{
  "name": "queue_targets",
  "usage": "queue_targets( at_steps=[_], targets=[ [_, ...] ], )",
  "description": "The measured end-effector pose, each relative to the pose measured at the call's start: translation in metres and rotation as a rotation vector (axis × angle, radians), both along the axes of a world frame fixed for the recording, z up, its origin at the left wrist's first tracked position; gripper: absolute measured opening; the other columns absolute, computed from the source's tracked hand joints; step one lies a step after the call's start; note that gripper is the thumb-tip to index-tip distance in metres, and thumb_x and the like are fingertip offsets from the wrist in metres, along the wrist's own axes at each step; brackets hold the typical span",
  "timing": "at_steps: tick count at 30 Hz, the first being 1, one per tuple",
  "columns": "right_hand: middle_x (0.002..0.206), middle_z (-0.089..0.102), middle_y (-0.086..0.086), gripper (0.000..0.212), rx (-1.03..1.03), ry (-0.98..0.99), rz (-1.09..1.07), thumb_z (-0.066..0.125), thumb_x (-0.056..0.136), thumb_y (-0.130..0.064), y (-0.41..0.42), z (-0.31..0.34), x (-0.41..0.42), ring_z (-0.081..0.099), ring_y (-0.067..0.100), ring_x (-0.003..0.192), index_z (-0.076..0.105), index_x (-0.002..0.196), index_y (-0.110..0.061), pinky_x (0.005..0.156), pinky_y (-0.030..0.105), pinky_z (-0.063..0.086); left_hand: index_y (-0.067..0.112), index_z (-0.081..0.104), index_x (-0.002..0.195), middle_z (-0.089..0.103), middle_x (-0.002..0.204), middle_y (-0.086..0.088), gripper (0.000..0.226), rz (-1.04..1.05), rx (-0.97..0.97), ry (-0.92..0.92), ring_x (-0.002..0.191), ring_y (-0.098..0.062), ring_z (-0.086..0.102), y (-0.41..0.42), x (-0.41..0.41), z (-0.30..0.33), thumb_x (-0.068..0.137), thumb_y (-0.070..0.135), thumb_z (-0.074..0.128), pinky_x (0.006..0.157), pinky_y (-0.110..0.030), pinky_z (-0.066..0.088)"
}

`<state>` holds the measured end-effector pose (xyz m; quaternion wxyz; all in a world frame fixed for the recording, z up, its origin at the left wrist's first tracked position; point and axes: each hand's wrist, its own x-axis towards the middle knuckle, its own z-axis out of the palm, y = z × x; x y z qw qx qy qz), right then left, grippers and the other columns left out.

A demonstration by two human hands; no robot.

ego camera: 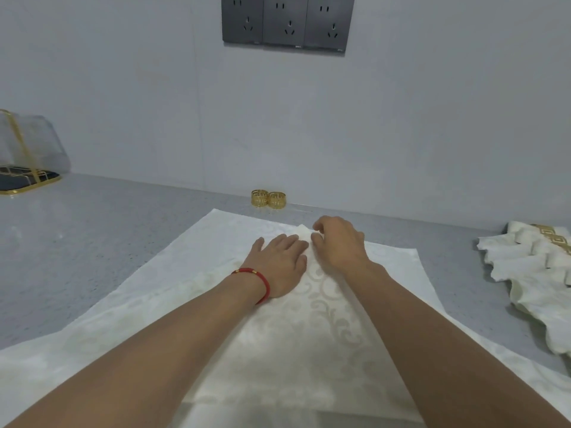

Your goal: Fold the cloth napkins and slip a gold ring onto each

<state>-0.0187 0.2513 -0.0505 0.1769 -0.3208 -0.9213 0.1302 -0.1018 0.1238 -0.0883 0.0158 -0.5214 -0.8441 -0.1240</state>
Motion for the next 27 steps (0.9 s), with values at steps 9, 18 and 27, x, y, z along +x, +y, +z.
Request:
queue_targets(
  at_steps=[9, 18, 27],
  targets=[
    [0.102, 0.069, -0.007, 0.022, -0.179, 0.039, -0.140, 0.057, 0.087, -0.010, 0.015, -0.010, -0.044, 0.060, 0.021, 0.106, 0.071, 0.093, -0.026, 0.086, 0.038, 0.031, 0.027, 0.034, 0.131, 0.042, 0.135, 0.013, 0.033, 0.025, 0.095, -0.195, 0.134, -0.007, 0.035, 0.000, 0.000, 0.004, 0.099, 0.037, 0.032, 0.119, -0.045, 0.007],
    [0.090, 0.069, -0.006, 0.026, -0.085, 0.165, 0.121, 0.060, 0.080, -0.002, 0.012, -0.001, -0.010, 0.063, 0.017, 0.083, 0.074, 0.083, -0.024, 0.077, 0.032, 0.054, 0.026, 0.029, 0.146, 0.047, 0.144, -0.002, 0.048, 0.147, 0.295, -0.535, 0.126, -0.024, 0.045, -0.010, 0.007, 0.027, 0.101, 0.033, 0.042, 0.111, -0.040, 0.031],
    [0.126, 0.061, 0.006, 0.039, -0.039, 0.159, 0.289, 0.051, 0.094, -0.001, 0.005, -0.034, 0.014, 0.054, 0.028, 0.121, 0.076, 0.118, -0.018, 0.103, 0.044, 0.044, 0.030, 0.059, 0.124, 0.061, 0.129, -0.004, 0.033, 0.226, 0.178, -0.296, 0.119, -0.029, 0.055, 0.007, -0.012, 0.044, 0.102, 0.028, 0.036, 0.093, -0.038, 0.044]
  ],
)
